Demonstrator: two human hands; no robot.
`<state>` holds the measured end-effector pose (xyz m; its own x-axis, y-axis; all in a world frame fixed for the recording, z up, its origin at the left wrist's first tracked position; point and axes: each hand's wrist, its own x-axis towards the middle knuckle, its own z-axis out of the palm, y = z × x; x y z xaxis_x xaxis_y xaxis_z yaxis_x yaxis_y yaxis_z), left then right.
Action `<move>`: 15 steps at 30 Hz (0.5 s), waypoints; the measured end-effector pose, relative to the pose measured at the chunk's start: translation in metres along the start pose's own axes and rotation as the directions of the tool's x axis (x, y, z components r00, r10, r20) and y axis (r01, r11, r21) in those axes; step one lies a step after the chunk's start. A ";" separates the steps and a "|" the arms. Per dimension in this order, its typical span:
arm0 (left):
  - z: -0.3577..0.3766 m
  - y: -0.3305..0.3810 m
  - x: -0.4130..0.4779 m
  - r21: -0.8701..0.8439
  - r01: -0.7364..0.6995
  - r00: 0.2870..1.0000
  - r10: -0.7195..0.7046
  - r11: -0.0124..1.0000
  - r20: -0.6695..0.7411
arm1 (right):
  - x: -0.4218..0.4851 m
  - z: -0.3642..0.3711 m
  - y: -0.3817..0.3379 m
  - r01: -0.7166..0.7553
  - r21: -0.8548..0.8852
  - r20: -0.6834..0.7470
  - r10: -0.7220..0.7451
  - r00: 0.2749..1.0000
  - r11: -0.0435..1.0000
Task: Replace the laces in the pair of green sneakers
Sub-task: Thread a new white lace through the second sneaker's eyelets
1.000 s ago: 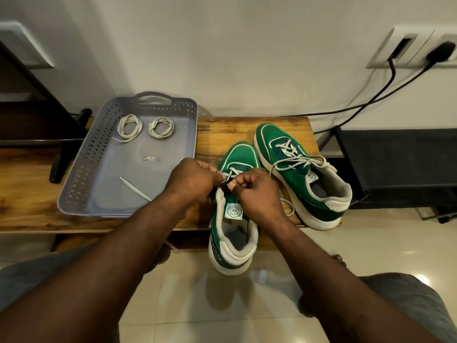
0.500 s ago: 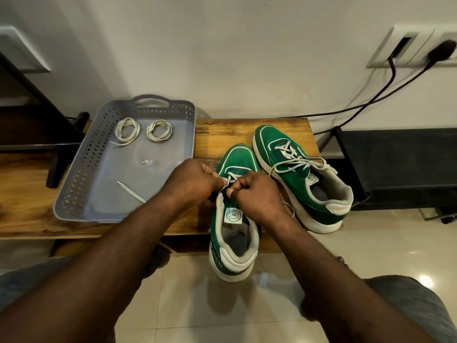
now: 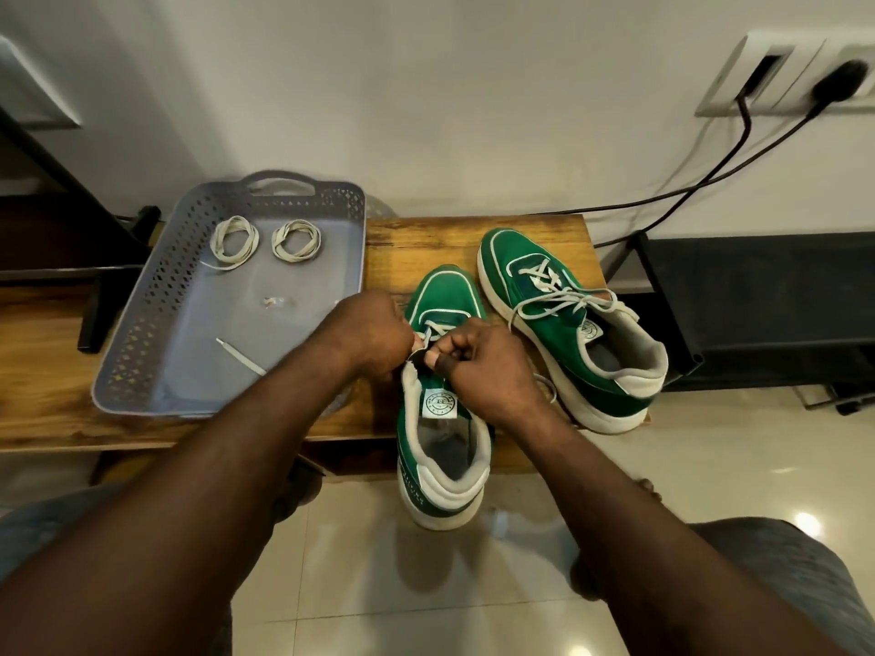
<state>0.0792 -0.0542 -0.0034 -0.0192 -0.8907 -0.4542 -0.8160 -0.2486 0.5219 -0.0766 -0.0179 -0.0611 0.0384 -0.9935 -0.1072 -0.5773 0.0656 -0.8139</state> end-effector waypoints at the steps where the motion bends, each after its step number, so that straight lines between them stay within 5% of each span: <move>1: 0.001 0.003 -0.001 0.081 -0.035 0.999 0.036 0.996 -0.017 | 0.000 -0.002 0.000 0.024 -0.019 0.009 -0.024 1.000 1.000; 6: -0.002 0.009 -0.007 0.300 -0.080 0.982 0.126 0.951 -0.138 | -0.002 0.001 -0.003 0.077 -0.234 0.025 -0.073 0.997 0.969; 12: -0.063 -0.022 -0.007 0.032 -0.034 0.934 0.043 0.999 -0.354 | -0.006 -0.001 -0.005 0.073 -0.306 0.030 -0.067 0.997 0.949; 15: -0.084 -0.041 -0.006 0.301 0.130 0.905 0.010 0.945 -0.425 | -0.007 -0.001 -0.008 0.065 -0.304 0.028 -0.059 0.998 0.950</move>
<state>0.1612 -0.0713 0.0386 0.2196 -0.9706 -0.0989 -0.9473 -0.2363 0.2162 -0.0725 -0.0120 -0.0533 0.0955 -0.9926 -0.0750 -0.7942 -0.0305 -0.6069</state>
